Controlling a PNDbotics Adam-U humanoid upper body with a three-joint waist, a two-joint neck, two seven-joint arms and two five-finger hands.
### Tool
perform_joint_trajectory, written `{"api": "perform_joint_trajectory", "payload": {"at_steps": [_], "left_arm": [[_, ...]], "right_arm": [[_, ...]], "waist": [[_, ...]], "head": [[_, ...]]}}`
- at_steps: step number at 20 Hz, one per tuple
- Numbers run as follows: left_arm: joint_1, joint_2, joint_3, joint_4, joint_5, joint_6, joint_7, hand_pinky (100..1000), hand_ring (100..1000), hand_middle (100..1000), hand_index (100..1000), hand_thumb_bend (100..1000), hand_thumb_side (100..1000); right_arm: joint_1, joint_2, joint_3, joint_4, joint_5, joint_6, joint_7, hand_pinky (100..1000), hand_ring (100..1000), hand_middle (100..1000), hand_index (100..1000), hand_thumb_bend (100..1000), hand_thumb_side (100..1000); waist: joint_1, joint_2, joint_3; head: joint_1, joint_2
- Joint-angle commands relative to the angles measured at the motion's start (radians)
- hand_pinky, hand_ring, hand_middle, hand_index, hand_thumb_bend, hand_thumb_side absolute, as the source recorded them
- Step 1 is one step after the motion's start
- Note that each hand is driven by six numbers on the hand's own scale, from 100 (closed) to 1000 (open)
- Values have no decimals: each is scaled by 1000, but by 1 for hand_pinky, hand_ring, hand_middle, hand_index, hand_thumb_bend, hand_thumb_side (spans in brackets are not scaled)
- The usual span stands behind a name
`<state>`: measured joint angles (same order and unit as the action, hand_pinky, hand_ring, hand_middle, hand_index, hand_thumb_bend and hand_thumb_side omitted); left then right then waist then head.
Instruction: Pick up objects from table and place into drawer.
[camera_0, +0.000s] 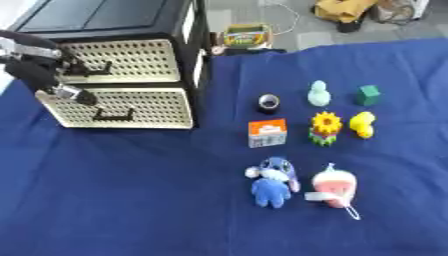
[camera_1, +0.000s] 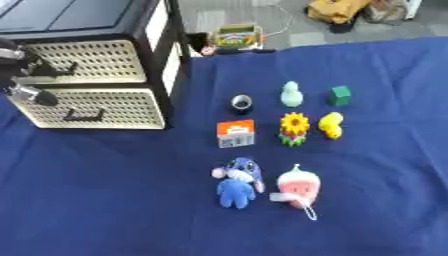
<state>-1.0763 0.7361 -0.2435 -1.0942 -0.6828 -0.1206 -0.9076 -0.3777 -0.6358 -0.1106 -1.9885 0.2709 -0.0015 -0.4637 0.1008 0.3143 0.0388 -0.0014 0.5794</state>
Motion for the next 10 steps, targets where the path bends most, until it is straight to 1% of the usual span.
{"api": "perform_joint_trajectory", "payload": {"at_steps": [1, 7, 10], "left_arm": [[-14, 21, 5, -6, -4, -12, 1, 100, 100, 100, 902, 705, 840], [-1, 32, 3, -18, -12, -21, 1, 100, 100, 100, 893, 696, 846], [16, 48, 2, -43, -8, -24, 1, 100, 100, 100, 893, 691, 848]], "right_arm": [[-8, -15, -11, -11, 2, 2, -3, 679, 677, 602, 786, 100, 959], [-7, -13, -12, -11, 2, 4, -3, 680, 677, 602, 787, 100, 961], [-7, -12, -13, -11, 2, 4, -3, 680, 677, 602, 787, 100, 961]], "waist": [[-6, -18, 0], [-7, -21, 5], [-9, -22, 6]], "head": [[4, -2], [2, 1], [-1, 2]]}}
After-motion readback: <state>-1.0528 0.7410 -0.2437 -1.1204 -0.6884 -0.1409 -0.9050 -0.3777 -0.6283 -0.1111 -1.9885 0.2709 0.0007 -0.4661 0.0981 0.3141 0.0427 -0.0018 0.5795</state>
